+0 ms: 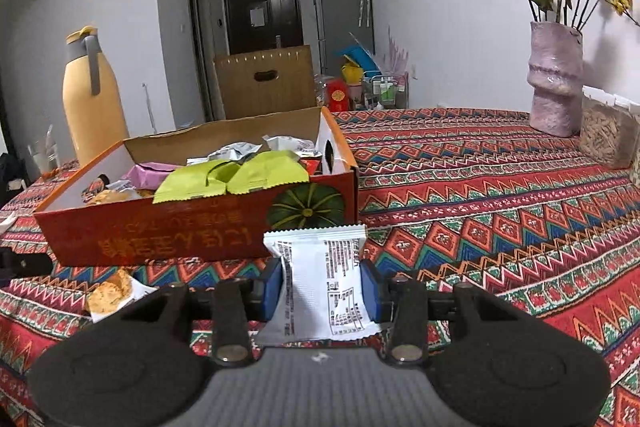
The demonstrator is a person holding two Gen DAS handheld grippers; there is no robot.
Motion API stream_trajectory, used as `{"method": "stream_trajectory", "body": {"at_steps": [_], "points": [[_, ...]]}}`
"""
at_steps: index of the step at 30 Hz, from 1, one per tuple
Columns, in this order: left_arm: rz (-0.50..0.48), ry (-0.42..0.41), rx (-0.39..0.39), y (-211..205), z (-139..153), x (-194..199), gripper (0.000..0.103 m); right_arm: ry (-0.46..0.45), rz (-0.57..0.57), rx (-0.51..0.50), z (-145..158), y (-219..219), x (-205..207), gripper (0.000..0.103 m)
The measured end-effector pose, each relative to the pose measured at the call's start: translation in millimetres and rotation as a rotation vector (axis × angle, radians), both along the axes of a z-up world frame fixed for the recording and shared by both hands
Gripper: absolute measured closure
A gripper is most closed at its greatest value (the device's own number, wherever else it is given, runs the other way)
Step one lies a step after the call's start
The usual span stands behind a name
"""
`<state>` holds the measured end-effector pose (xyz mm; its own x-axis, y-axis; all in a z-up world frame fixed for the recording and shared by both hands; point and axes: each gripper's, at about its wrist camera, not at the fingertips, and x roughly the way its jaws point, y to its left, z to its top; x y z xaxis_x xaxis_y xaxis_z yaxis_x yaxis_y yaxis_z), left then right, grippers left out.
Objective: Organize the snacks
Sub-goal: 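Grasp a silver packet with the left gripper while the right holds its packet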
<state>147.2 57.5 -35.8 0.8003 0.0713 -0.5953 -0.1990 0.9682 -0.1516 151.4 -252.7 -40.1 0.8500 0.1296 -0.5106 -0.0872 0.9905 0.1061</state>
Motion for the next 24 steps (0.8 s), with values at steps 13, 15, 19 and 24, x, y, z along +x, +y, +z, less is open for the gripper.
{"method": "stream_trajectory", "body": {"at_steps": [13, 15, 19, 24], "points": [[-0.016, 0.034, 0.007, -3, -3, 6, 0.000, -0.038, -0.002, 0.037, -4, -3, -7, 0.063], [-0.022, 0.041, 0.009, -6, -1, 7, 0.000, -0.039, -0.003, 0.041, -4, -4, -7, 0.063], [-0.053, 0.059, 0.018, -15, 4, 10, 0.000, -0.044, -0.001, 0.052, -4, -6, -7, 0.063], [-0.135, 0.084, 0.080, -43, 9, 18, 0.000, -0.048, 0.003, 0.067, -4, -8, -7, 0.063]]}}
